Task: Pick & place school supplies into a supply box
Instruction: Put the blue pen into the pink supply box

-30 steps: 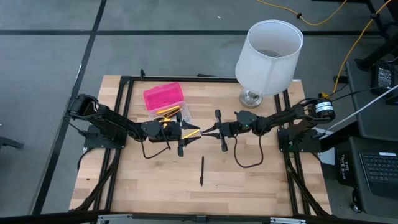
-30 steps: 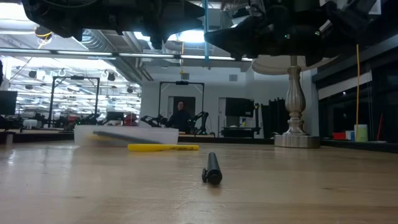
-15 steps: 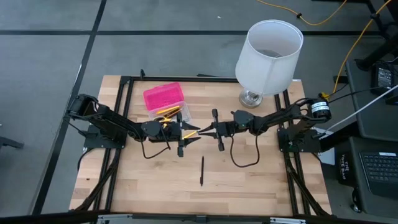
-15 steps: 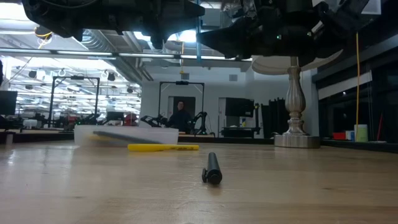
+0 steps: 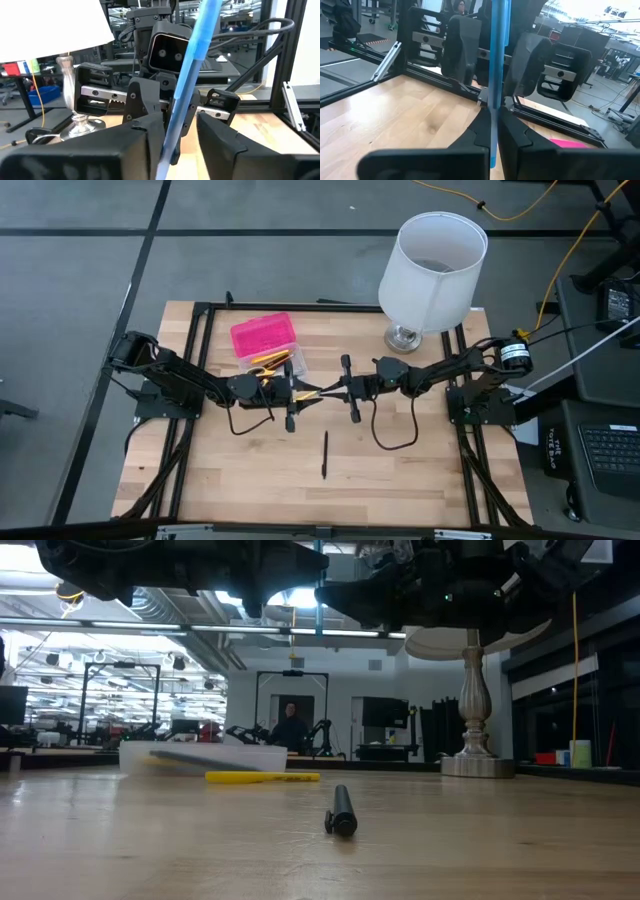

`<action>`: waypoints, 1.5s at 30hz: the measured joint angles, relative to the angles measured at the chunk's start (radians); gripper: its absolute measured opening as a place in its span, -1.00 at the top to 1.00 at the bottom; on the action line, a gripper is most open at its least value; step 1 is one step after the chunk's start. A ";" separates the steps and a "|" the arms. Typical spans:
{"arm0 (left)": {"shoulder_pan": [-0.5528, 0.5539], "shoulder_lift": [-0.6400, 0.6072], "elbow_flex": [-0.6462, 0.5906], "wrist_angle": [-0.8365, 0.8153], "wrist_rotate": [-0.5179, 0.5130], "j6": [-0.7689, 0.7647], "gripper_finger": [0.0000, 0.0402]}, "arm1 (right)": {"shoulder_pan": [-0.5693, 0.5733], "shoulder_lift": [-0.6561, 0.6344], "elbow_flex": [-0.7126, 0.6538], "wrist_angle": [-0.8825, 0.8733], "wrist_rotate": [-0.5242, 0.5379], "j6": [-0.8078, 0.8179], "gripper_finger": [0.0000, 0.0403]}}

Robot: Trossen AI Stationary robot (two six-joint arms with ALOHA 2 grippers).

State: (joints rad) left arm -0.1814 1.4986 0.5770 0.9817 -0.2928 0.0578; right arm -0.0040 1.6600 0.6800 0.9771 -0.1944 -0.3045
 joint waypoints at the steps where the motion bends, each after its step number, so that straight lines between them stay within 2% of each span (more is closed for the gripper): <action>1: 0.000 0.000 0.000 0.000 0.000 0.012 0.50 | 0.000 0.000 0.000 0.000 0.000 0.000 0.92; 9: 0.000 0.000 0.000 -0.009 -0.003 0.074 0.94 | 0.000 0.000 0.000 -0.006 -0.005 -0.015 0.92; 19: 0.000 0.000 0.000 -0.018 -0.022 0.078 0.96 | 0.000 0.000 0.000 -0.020 0.004 -0.008 0.62; 25: 0.000 -0.031 0.000 -0.058 -0.037 0.079 0.96 | -0.001 -0.018 0.000 -0.026 0.047 0.093 0.46; 34: -0.001 -0.200 0.000 -0.374 -0.072 0.055 0.96 | 0.000 -0.104 -0.001 -0.152 0.054 0.088 0.28; 41: -0.014 -0.324 0.000 -0.783 -0.328 -0.154 0.95 | -0.001 -0.117 -0.001 -0.161 0.111 0.085 0.27; 45: -0.013 -0.378 0.000 -0.961 -0.353 -0.276 0.95 | -0.001 -0.117 -0.001 -0.167 0.111 0.083 0.27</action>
State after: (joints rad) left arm -0.1947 1.1210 0.5774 0.0210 -0.6461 -0.2178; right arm -0.0048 1.5433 0.6788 0.8098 -0.0833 -0.2213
